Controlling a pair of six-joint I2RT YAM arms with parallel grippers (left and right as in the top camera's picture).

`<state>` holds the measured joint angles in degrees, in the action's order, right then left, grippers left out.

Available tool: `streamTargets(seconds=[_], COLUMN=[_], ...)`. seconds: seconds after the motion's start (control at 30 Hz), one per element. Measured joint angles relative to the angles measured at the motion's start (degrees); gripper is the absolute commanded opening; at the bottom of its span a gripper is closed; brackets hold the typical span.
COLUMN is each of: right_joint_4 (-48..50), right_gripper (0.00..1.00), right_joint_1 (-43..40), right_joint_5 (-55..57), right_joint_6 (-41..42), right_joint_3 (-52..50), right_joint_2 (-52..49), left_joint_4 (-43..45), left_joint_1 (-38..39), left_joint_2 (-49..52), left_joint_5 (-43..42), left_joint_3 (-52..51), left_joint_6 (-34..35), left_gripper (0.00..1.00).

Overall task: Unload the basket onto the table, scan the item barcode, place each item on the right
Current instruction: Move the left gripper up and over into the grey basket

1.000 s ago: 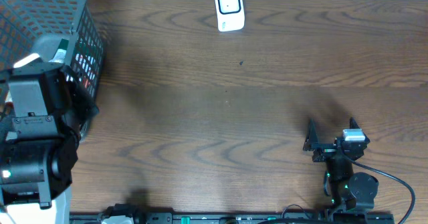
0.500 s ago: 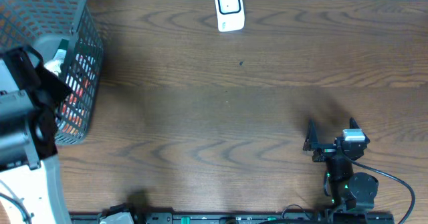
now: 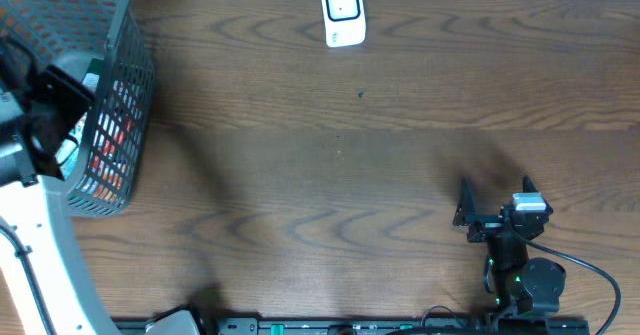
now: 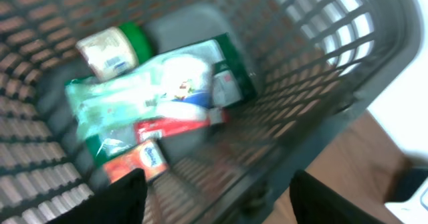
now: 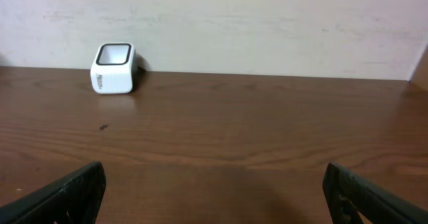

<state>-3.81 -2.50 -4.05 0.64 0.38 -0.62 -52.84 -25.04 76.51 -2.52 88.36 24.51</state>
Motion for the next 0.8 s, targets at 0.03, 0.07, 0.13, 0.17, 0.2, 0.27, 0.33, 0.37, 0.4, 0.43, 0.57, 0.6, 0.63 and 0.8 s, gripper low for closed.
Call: streamTargets(seconds=[0.03,0.07,0.13,0.17,0.2,0.27,0.33,0.37,0.4,0.43,0.57,0.6,0.63,0.8], right_joint_4=[0.0,0.0,0.0,0.0,0.0,0.0,0.0,0.0,0.0,0.0,0.0,0.0,0.0,0.0], right_gripper=[0.99,0.99,0.99,0.99,0.99,0.99,0.99,0.99,0.99,0.99,0.99,0.99,0.99,0.99], right_joint_1=[0.0,0.0,0.0,0.0,0.0,0.0,0.0,0.0,0.0,0.0,0.0,0.0,0.0,0.0], right_joint_5=[0.0,0.0,0.0,0.0,0.0,0.0,0.0,0.0,0.0,0.0,0.0,0.0,0.0,0.0], right_joint_6=[0.0,0.0,0.0,0.0,0.0,0.0,0.0,0.0,0.0,0.0,0.0,0.0,0.0,0.0], right_joint_3=[0.0,0.0,0.0,0.0,0.0,0.0,0.0,0.0,0.0,0.0,0.0,0.0,0.0,0.0], right_joint_2=[0.0,0.0,0.0,0.0,0.0,0.0,0.0,0.0,0.0,0.0,0.0,0.0,0.0,0.0], left_joint_4=[0.9,1.2,2.0,2.3,2.2,2.4,3.1,3.8,4.3,5.4,8.5,9.2,10.0,12.6], left_joint_1=[-1.7,-3.4,-6.1,-7.8,-9.1,-11.0,-11.2,-11.2,-11.2,-11.2,-11.2,-11.2,-11.2,-11.2], left_joint_2=[0.1,0.2,0.3,0.4,0.6,1.3,2.6,3.2,3.9,5.1,6.7,6.7,6.7,6.7], left_joint_5=[-2.4,-4.2,-6.5,-7.7,-8.2,-9.0,-9.4,-9.6,-9.7,-9.6,-9.6,-9.6,-9.6,-6.8], left_joint_3=[0.0,0.0,0.0,0.0,0.0,0.0,0.0,0.0,0.0,0.0,0.0,0.0,0.0,0.0], left_joint_6=[0.1,0.2,0.1,0.1,0.3,0.4,0.5,0.6,0.5,0.5,-0.5,-0.6,-0.8,-2.8], left_gripper=[0.77,0.78,0.84,0.84,0.89,0.93,0.93,0.93,0.93,0.93,0.93,0.93,0.93,0.93])
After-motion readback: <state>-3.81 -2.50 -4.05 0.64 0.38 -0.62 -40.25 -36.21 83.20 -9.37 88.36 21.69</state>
